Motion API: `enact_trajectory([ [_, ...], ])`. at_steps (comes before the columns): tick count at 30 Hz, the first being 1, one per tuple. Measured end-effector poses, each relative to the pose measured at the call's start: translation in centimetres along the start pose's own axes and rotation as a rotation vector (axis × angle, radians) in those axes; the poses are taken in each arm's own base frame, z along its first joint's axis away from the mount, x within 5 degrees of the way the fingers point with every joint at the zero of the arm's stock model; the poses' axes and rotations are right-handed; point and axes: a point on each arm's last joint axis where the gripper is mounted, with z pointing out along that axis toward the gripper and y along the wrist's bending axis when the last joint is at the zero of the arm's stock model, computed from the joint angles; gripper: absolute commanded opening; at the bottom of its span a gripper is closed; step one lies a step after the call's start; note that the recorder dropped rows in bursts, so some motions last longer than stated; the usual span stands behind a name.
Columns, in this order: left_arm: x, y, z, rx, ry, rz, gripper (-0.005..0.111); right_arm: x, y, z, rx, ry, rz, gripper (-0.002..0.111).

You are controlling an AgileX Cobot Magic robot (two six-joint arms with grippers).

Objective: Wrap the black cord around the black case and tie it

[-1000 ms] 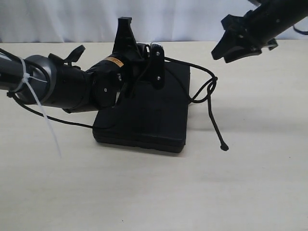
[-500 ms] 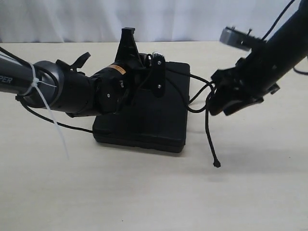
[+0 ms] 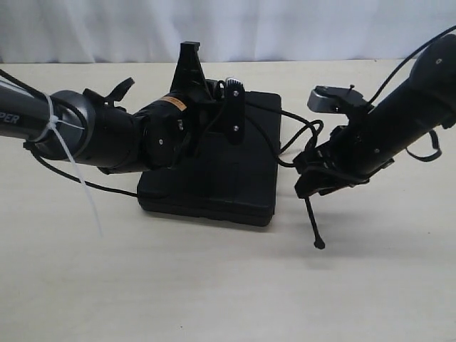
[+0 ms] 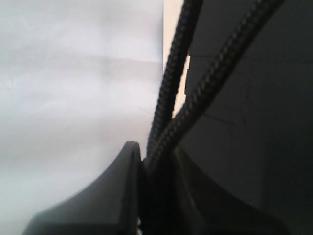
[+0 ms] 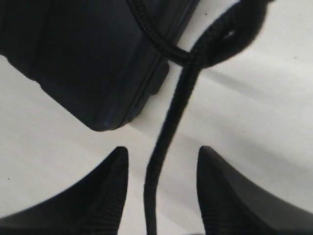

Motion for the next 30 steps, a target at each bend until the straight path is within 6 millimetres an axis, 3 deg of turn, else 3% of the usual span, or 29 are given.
enact_trajectory([
  [5, 0.0, 0.0, 0.0, 0.000, 0.000, 0.000, 0.000, -0.4, 0.2, 1.6, -0.088, -0.010, 0.014, 0.038],
  [10, 0.0, 0.0, 0.0, 0.000, 0.000, 0.000, 0.000, -0.3, -0.1, 2.4, -0.101, 0.007, 0.026, 0.005],
  [14, 0.1, 0.1, 0.0, -0.007, 0.011, -0.016, 0.000, -0.2, 0.2, 2.1, -0.125, 0.027, 0.019, 0.004],
  [18, 0.5, 0.7, 0.0, -0.090, 0.050, -0.091, 0.002, -0.4, 1.4, -0.1, -0.142, -0.011, -0.019, 0.004],
  [26, 1.4, 0.5, -0.1, -0.081, 0.146, -0.268, 0.043, -0.4, 4.4, -6.7, -0.138, -0.237, -0.101, 0.004],
  [30, 1.9, -0.3, -0.2, -0.009, 0.210, -0.375, 0.050, -0.8, 5.6, -9.7, -0.134, -0.347, -0.141, 0.004],
])
